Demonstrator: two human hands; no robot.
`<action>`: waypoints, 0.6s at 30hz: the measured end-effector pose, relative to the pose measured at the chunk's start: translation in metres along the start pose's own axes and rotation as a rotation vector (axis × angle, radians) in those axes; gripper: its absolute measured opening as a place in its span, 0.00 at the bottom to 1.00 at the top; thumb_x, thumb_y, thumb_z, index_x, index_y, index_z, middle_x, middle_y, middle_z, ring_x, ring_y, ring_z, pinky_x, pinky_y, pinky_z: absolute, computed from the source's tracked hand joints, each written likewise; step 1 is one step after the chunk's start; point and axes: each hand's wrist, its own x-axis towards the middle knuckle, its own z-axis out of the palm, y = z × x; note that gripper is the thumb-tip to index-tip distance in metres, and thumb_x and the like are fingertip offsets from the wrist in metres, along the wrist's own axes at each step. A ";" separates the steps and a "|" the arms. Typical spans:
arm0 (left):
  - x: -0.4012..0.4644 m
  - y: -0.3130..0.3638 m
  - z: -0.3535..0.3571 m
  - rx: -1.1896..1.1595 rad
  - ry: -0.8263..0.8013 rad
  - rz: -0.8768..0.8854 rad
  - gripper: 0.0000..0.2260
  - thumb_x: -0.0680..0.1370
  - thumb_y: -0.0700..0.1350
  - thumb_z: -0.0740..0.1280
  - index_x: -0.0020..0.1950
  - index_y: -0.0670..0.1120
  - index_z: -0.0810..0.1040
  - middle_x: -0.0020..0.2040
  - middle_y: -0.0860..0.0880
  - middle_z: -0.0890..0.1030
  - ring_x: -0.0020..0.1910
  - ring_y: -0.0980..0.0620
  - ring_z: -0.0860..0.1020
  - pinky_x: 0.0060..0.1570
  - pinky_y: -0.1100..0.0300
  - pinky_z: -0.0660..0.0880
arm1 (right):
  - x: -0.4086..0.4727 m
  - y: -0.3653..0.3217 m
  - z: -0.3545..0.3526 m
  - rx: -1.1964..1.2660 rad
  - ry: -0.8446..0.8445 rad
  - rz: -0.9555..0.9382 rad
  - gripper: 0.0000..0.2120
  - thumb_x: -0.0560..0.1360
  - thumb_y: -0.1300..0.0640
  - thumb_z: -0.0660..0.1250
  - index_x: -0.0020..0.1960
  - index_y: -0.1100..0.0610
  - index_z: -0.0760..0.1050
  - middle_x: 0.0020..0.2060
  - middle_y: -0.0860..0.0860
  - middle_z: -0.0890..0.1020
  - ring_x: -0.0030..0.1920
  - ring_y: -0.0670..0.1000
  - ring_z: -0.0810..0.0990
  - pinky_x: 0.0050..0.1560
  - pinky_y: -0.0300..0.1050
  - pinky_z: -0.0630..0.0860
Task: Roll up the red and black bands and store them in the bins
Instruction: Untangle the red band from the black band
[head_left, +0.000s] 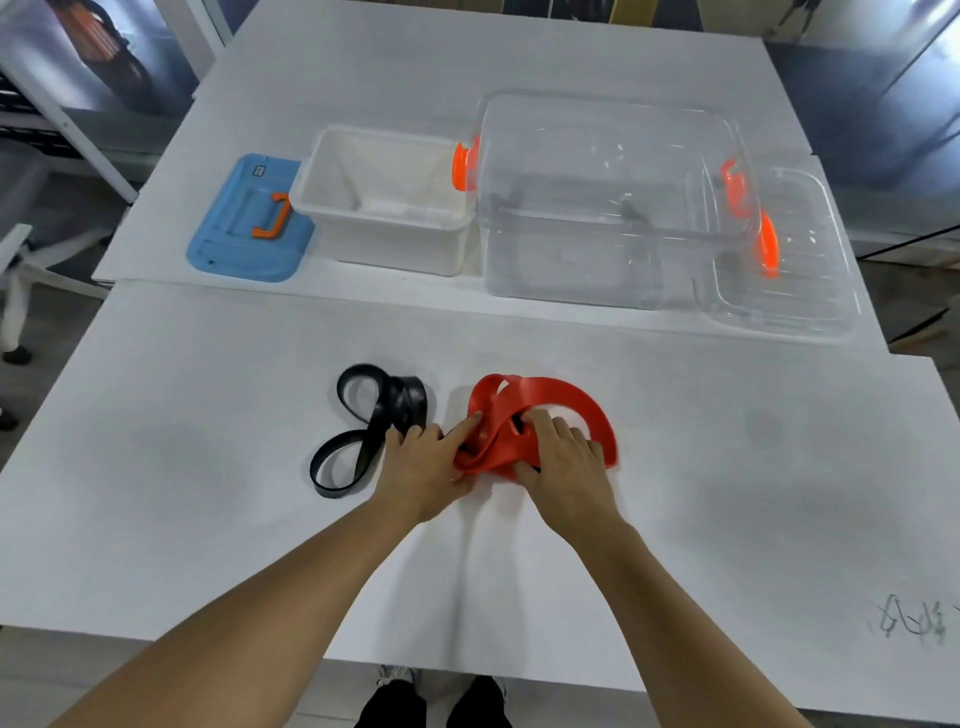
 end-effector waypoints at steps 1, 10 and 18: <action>-0.005 0.000 0.001 0.012 0.020 0.001 0.36 0.78 0.59 0.65 0.81 0.63 0.50 0.55 0.49 0.77 0.56 0.44 0.75 0.63 0.45 0.65 | -0.001 0.001 0.000 -0.007 0.017 0.012 0.22 0.78 0.52 0.65 0.71 0.51 0.70 0.57 0.50 0.78 0.57 0.56 0.77 0.61 0.53 0.69; -0.030 -0.009 0.002 -0.258 0.273 -0.078 0.15 0.79 0.42 0.67 0.65 0.49 0.76 0.46 0.48 0.85 0.43 0.42 0.79 0.53 0.49 0.71 | -0.034 0.017 -0.017 0.162 0.190 0.215 0.14 0.75 0.59 0.71 0.60 0.51 0.77 0.50 0.49 0.72 0.50 0.55 0.74 0.54 0.49 0.69; -0.044 -0.015 -0.026 -0.422 0.353 -0.267 0.09 0.83 0.45 0.61 0.58 0.45 0.78 0.44 0.46 0.85 0.47 0.42 0.81 0.60 0.48 0.66 | -0.049 0.043 -0.054 0.347 0.340 0.425 0.08 0.79 0.63 0.64 0.57 0.57 0.77 0.54 0.55 0.72 0.47 0.58 0.77 0.49 0.46 0.71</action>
